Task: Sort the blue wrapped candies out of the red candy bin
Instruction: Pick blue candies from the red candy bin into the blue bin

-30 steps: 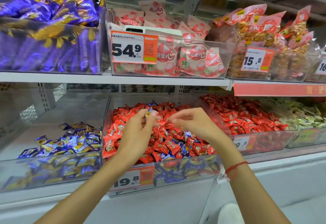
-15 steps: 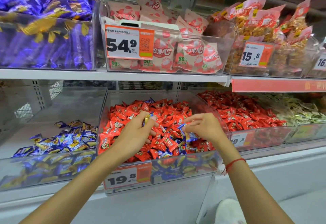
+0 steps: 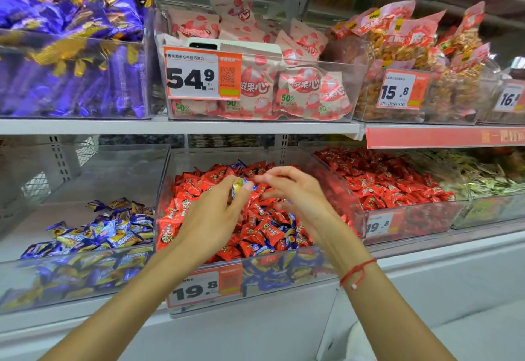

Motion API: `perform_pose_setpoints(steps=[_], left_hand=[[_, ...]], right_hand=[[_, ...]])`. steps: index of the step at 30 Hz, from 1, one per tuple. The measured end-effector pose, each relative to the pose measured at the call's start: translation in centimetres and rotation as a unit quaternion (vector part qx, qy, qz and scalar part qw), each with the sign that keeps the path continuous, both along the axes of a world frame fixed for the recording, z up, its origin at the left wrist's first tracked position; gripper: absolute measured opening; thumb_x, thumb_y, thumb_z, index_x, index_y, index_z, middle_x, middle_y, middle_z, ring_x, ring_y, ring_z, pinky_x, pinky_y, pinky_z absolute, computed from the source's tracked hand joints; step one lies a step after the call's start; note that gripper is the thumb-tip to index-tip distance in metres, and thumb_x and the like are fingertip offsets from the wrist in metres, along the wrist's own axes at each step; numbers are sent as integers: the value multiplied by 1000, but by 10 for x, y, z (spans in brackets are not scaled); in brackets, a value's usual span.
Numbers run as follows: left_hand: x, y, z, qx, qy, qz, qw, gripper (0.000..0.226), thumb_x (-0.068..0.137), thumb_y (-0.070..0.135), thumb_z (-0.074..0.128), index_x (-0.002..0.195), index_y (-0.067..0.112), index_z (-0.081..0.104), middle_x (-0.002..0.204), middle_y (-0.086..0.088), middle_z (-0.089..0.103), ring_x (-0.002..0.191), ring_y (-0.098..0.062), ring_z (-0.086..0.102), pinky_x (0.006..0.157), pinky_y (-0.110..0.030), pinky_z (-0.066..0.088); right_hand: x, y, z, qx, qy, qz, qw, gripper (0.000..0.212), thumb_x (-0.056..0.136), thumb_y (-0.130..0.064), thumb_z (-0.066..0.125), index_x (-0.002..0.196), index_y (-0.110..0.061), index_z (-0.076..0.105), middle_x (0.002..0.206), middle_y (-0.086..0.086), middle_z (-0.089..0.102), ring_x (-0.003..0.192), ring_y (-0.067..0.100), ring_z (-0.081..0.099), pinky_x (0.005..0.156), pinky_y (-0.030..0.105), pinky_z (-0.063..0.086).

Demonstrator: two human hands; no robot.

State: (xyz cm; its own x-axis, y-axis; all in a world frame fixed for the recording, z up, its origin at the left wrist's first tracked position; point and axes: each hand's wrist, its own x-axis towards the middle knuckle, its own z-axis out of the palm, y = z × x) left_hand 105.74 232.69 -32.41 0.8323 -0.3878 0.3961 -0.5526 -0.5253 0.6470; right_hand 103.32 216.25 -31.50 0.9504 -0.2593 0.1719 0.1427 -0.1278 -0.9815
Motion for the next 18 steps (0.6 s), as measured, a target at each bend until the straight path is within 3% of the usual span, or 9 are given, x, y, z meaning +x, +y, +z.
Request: perform_pose_setpoints(steps=[1, 3, 5, 7, 9, 11, 13, 15, 18], left_hand=[[0, 1, 0, 5, 2, 14, 1000, 31, 99, 50, 31, 104, 25, 49, 76, -2, 67, 60, -11, 63, 66, -40, 52], [-1, 3, -1, -7, 28, 31, 999, 38, 99, 52, 27, 103, 20, 47, 77, -2, 67, 67, -22, 65, 72, -45, 52], [2, 4, -1, -4, 33, 44, 998, 44, 99, 54, 24, 104, 17, 48, 78, 3, 67, 69, -15, 65, 74, -40, 52], [4, 5, -2, -9, 33, 47, 998, 47, 99, 55, 24, 103, 16, 50, 77, 7, 67, 73, -11, 64, 76, -37, 51], [6, 6, -3, -48, 45, 27, 997, 40, 99, 54, 28, 88, 22, 50, 76, 8, 65, 77, -12, 65, 76, -41, 54], [6, 5, -2, -88, 78, -7, 993, 32, 99, 51, 33, 83, 26, 47, 82, 6, 63, 79, -12, 66, 73, -40, 58], [8, 5, -3, -102, 105, -38, 988, 27, 98, 46, 39, 94, 23, 52, 93, 5, 64, 81, -9, 66, 69, -35, 59], [10, 6, -5, -101, 115, -58, 987, 27, 97, 43, 45, 100, 19, 55, 96, 2, 65, 83, -10, 67, 71, -37, 59], [9, 2, -8, -95, 113, -67, 987, 29, 97, 42, 48, 103, 14, 53, 91, -2, 63, 80, -9, 68, 67, -32, 58]], right_hand=[[2, -9, -5, -129, -12, -62, 990, 8, 87, -14, 67, 92, -21, 69, 91, -8, 73, 77, 10, 66, 64, 20, 49], [7, -27, -20, -414, 40, -120, 901, 23, 83, -7, 66, 84, -29, 74, 88, -10, 72, 79, 13, 66, 69, 24, 50], [14, -37, -37, -523, 146, -50, 839, 25, 81, -7, 67, 91, -28, 77, 88, -5, 70, 87, 18, 65, 72, 26, 48], [21, -41, -49, -550, 202, -16, 810, 31, 84, -10, 66, 107, -28, 73, 107, -2, 70, 103, 21, 63, 82, 30, 50], [26, -45, -56, -554, 204, -27, 807, 34, 84, -13, 67, 113, -32, 70, 118, -3, 66, 112, 21, 59, 88, 31, 50], [30, -49, -59, -537, 182, -45, 822, 25, 83, -20, 70, 105, -31, 73, 111, -3, 68, 106, 20, 62, 85, 31, 50], [28, -53, -58, -517, 165, -41, 839, 10, 85, -26, 69, 89, -21, 77, 84, 3, 68, 81, 18, 61, 70, 29, 47], [23, -54, -50, -489, 138, -46, 860, 31, 90, -29, 64, 72, -5, 71, 59, 7, 48, 58, 16, 43, 56, 30, 33], [12, -44, -24, -374, 50, -88, 922, 24, 92, -26, 63, 85, -4, 70, 71, 9, 63, 69, 16, 56, 66, 30, 43]])
